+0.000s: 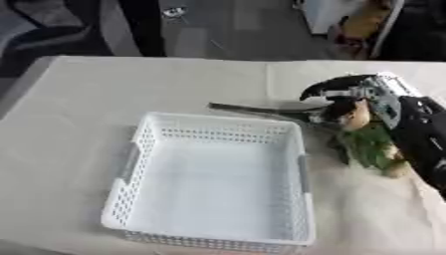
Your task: Pick up objects on the table and place them in the box.
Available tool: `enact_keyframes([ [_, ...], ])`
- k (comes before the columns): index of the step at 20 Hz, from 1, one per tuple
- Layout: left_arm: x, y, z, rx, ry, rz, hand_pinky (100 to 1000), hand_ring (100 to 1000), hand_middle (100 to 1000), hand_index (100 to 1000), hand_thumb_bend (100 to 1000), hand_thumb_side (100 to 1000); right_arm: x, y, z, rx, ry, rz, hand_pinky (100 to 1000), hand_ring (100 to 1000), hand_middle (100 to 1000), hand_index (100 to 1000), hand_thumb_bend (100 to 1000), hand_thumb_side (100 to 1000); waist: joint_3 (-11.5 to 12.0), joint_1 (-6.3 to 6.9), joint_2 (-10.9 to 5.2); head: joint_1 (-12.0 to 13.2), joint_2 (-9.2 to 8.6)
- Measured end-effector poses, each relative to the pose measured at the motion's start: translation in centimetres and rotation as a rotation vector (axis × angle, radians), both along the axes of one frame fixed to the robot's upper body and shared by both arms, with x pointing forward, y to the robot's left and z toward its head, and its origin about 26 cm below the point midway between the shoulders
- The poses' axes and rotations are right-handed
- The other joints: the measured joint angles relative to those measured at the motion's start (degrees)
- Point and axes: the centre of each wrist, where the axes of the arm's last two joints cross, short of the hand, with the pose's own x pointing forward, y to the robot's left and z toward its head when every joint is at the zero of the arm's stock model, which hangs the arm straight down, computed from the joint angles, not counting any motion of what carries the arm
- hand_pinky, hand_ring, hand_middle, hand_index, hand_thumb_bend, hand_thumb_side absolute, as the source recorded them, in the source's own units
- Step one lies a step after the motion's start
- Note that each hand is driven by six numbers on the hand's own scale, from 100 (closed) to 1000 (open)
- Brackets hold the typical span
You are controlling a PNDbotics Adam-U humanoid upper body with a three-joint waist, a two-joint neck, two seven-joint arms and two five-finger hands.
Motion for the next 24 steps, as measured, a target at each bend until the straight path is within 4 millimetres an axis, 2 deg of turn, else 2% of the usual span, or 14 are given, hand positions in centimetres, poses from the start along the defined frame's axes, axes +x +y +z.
enact_keyframes([
  [8, 0.0, 0.0, 0.0, -0.002, 0.001, -0.005, 571, 686, 633, 829, 100, 757, -0.2, 0.1, -1.1, -0.049, 0.006, 0.03, 1000, 1000, 1000, 1000, 390, 946, -0.01, -0.02, 0.02, 0.0, 0.0],
  [13, 0.0, 0.0, 0.0, -0.002, 0.001, -0.007, 571, 685, 633, 829, 100, 757, -0.1, 0.5, -1.3, -0.061, 0.003, 0.049, 1000, 1000, 1000, 1000, 452, 952, 0.0, -0.03, 0.02, -0.46, 0.0],
  [15, 0.0, 0.0, 0.0, -0.002, 0.001, -0.007, 571, 686, 633, 829, 100, 757, -0.1, 0.7, -1.4, -0.08, 0.002, 0.058, 1000, 995, 991, 1000, 485, 925, 0.0, -0.08, 0.02, -0.46, 0.0],
  [16, 0.0, 0.0, 0.0, -0.002, 0.001, -0.007, 571, 686, 633, 829, 100, 757, -0.1, 0.8, -1.4, -0.09, -0.001, 0.065, 1000, 946, 962, 995, 482, 888, 0.0, -0.1, 0.02, -0.46, 0.0],
  [19, 0.0, 0.0, 0.0, -0.002, 0.0, -0.008, 571, 685, 631, 829, 100, 756, -0.1, 1.2, -1.1, -0.112, -0.022, 0.098, 716, 783, 854, 950, 415, 581, 0.0, -0.23, 0.02, -0.47, 0.0],
  [20, 0.0, 0.0, 0.0, -0.001, 0.0, -0.008, 571, 685, 632, 829, 100, 756, -0.1, 1.3, -1.0, -0.117, -0.032, 0.11, 647, 741, 830, 941, 402, 504, 0.0, -0.25, 0.02, -0.47, 0.0],
  [22, 0.0, 0.0, 0.0, -0.001, 0.0, -0.008, 571, 685, 630, 829, 100, 756, -0.1, 1.6, -0.8, -0.124, -0.049, 0.134, 502, 615, 762, 907, 351, 290, 0.0, -0.26, 0.02, -0.48, 0.0],
  [24, 0.0, 0.0, 0.0, -0.001, 0.0, -0.008, 571, 685, 630, 829, 100, 756, -0.1, 1.8, -0.6, -0.128, -0.064, 0.152, 451, 578, 715, 875, 308, 156, 0.0, -0.27, 0.02, -0.49, 0.0],
])
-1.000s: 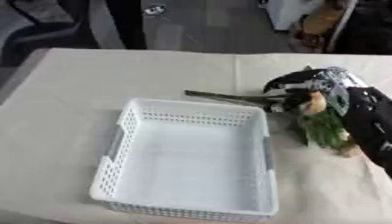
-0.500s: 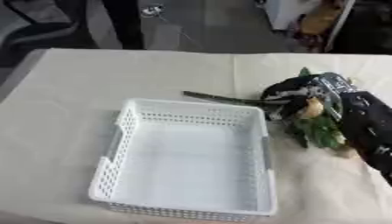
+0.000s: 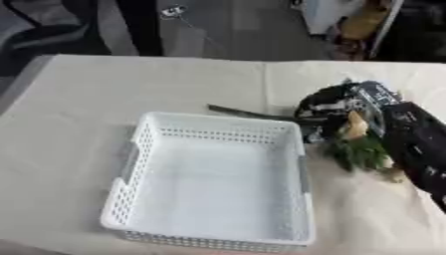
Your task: Pick up objects on the table and place them in the box.
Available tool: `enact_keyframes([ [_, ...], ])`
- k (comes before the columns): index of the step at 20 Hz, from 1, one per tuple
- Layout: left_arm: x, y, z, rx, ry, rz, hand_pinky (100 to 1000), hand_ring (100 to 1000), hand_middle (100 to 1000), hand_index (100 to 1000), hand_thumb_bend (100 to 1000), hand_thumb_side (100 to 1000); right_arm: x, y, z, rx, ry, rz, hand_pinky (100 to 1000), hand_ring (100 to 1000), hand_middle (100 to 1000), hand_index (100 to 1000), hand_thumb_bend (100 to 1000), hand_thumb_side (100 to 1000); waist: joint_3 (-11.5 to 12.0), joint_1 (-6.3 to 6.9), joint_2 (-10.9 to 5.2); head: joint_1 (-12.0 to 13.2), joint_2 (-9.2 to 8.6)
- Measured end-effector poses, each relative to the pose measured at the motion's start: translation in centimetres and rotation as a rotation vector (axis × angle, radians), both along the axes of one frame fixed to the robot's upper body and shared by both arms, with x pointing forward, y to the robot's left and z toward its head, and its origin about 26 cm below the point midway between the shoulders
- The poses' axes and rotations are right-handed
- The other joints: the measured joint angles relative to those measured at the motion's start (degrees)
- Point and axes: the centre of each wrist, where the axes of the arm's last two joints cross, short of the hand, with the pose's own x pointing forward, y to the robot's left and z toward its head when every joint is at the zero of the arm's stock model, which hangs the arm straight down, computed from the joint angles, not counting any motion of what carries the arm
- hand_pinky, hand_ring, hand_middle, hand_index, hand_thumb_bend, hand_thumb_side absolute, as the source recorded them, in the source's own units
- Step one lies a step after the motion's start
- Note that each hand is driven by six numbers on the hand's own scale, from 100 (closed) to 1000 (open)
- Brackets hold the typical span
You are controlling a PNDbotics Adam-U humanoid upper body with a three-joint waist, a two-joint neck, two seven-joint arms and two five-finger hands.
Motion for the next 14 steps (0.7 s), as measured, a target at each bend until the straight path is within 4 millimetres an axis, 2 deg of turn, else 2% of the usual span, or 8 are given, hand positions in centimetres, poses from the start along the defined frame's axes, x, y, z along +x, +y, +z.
enact_keyframes([
  [1, 0.0, 0.0, 0.0, 0.0, 0.0, 0.0, 571, 685, 629, 829, 100, 756, 0.0, 0.1, 0.1, -0.002, -0.006, 0.009, 431, 567, 680, 844, 272, 100, 0.0, 0.0, 0.0, 0.0, 0.0],
  [3, 0.0, 0.0, 0.0, 0.001, 0.0, -0.001, 571, 685, 628, 829, 100, 755, 0.0, 0.3, 0.3, -0.003, -0.018, 0.026, 403, 544, 632, 798, 230, 100, 0.0, 0.0, 0.0, -0.01, 0.0],
  [7, 0.0, 0.0, 0.0, 0.001, 0.0, -0.001, 571, 685, 628, 829, 100, 755, 0.0, 0.5, 1.0, -0.013, -0.042, 0.048, 304, 452, 472, 631, 100, 100, -0.02, -0.02, 0.0, -0.03, 0.0],
  [9, 0.0, 0.0, 0.0, 0.002, -0.001, -0.002, 571, 685, 628, 829, 100, 755, -0.1, 0.6, 1.4, -0.016, -0.054, 0.056, 280, 433, 452, 597, 100, 100, -0.02, -0.02, 0.0, -0.08, 0.0],
  [10, 0.0, 0.0, 0.0, 0.002, -0.001, -0.002, 571, 685, 627, 829, 100, 755, -0.1, 0.6, 1.5, -0.017, -0.059, 0.059, 260, 422, 428, 537, 100, 100, -0.02, -0.03, 0.0, -0.29, 0.0],
  [14, 0.0, 0.0, 0.0, 0.002, -0.001, -0.003, 571, 685, 627, 829, 100, 755, -0.1, 0.6, 1.8, -0.013, -0.068, 0.064, 238, 407, 398, 483, 100, 100, -0.02, -0.05, 0.0, -0.49, 0.0],
])
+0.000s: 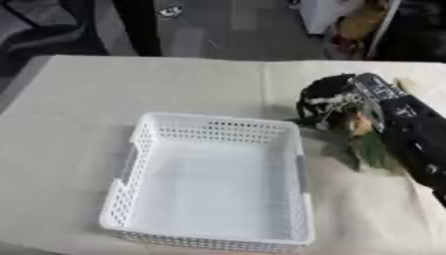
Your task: Pick up objects on the table and place them in the box.
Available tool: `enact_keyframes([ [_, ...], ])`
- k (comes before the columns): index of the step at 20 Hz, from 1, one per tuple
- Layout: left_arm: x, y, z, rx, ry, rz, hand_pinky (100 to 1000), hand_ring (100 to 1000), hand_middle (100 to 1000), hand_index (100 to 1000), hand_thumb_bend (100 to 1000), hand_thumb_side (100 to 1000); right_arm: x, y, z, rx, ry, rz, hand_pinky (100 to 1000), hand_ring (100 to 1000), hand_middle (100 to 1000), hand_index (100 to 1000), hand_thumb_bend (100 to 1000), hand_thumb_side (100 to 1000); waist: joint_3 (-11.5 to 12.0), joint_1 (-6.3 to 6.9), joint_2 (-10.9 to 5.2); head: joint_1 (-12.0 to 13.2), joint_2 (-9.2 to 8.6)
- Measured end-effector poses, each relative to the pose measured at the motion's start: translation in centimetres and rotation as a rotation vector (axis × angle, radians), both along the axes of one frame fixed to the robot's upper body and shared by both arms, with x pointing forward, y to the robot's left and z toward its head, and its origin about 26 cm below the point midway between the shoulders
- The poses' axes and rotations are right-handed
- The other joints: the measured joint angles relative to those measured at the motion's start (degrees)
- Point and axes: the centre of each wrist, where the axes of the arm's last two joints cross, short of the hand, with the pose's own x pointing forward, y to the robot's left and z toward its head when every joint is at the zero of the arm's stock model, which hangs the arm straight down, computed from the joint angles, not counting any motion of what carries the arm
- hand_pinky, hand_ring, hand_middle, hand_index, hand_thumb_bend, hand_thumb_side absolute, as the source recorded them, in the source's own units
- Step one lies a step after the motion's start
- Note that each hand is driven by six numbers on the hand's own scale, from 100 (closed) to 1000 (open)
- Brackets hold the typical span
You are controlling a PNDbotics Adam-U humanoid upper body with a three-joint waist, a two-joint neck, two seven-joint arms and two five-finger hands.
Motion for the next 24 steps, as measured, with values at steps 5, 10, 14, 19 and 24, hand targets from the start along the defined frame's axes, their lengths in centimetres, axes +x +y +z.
enact_keyframes([
  [5, 0.0, -0.1, 0.0, 0.001, 0.001, -0.003, 571, 685, 626, 829, 100, 755, -0.1, -0.2, -0.1, 0.002, 0.005, -0.008, 227, 398, 372, 458, 100, 100, 0.0, 0.0, 0.0, -0.03, 0.0],
  [10, 0.0, -0.1, 0.0, 0.003, 0.005, -0.004, 572, 685, 623, 829, 100, 754, -0.1, -0.2, -0.1, 0.001, 0.005, -0.009, 230, 397, 366, 452, 100, 100, 0.0, 0.0, 0.0, -0.04, 0.0],
  [14, 0.0, -0.1, 0.0, 0.004, 0.006, -0.003, 572, 685, 624, 829, 100, 754, -0.1, -0.3, -0.2, -0.007, 0.007, -0.013, 209, 379, 322, 412, 100, 100, 0.0, 0.0, 0.0, -0.04, 0.0],
  [19, 0.0, -0.1, 0.0, 0.004, 0.006, -0.003, 572, 685, 623, 829, 100, 753, -0.1, -0.5, -0.1, -0.015, 0.004, -0.021, 117, 309, 256, 342, 100, 103, 0.0, 0.0, 0.0, -0.05, 0.0],
  [24, 0.0, -0.1, 0.0, 0.004, 0.006, -0.003, 572, 685, 623, 829, 100, 753, 0.1, -1.5, 0.5, -0.041, -0.05, -0.073, 100, 279, 238, 333, 100, 100, 0.01, 0.0, 0.0, -0.05, 0.0],
])
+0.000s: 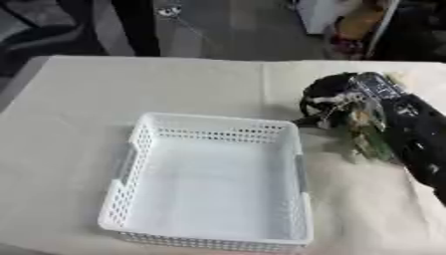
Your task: Pick up objects on the table and place them in the box.
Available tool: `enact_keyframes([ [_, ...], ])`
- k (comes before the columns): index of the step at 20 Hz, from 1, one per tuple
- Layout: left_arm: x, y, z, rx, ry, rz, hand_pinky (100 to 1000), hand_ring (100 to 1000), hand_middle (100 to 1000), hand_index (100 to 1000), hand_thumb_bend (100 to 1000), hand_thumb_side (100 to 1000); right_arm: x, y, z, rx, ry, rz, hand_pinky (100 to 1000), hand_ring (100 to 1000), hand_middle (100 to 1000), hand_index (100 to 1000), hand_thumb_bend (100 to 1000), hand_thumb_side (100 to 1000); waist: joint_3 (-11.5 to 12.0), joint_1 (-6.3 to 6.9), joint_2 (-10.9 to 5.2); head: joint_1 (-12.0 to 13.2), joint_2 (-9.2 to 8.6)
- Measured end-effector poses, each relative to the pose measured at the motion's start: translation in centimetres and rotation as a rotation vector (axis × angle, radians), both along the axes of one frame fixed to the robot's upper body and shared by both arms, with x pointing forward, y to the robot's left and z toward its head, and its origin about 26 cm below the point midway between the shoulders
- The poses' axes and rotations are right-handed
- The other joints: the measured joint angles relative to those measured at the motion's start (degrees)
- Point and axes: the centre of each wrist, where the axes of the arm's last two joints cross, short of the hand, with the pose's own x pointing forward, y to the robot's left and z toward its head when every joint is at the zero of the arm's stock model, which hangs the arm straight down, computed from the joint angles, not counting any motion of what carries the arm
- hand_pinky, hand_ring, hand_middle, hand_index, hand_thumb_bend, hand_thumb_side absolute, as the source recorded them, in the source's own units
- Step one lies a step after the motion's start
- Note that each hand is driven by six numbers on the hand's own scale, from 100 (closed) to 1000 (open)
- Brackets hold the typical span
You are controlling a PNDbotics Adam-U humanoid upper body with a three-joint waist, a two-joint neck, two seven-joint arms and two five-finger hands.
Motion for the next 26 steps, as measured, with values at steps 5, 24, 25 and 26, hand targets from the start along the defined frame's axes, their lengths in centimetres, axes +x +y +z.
enact_keyframes([
  [5, 0.0, 0.0, 0.0, 0.0, 0.0, 0.0, 573, 685, 620, 829, 100, 752, 0.2, -1.5, -0.4, 0.015, -0.035, -0.096, 100, 270, 231, 327, 100, 100, 0.0, 0.03, 0.0, 0.0, 0.0],
  [24, 0.0, 0.1, 0.0, 0.01, 0.001, 0.005, 573, 685, 622, 829, 100, 752, 1.4, 1.1, 11.7, 0.189, -0.337, 0.002, 100, 261, 225, 322, 100, 100, -0.88, -0.13, -0.41, 0.31, 0.0],
  [25, 0.0, 0.1, 0.0, 0.011, 0.001, 0.005, 573, 685, 622, 829, 100, 752, 1.3, 1.8, 12.8, 0.199, -0.356, 0.025, 100, 262, 226, 323, 100, 100, -0.97, -0.16, -0.5, 0.41, 0.0],
  [26, 0.0, 0.2, 0.0, 0.011, 0.001, 0.006, 573, 685, 621, 829, 100, 752, 1.1, 2.4, 13.8, 0.207, -0.374, 0.047, 100, 262, 225, 323, 100, 100, -1.05, -0.21, -0.56, 0.6, 0.0],
])
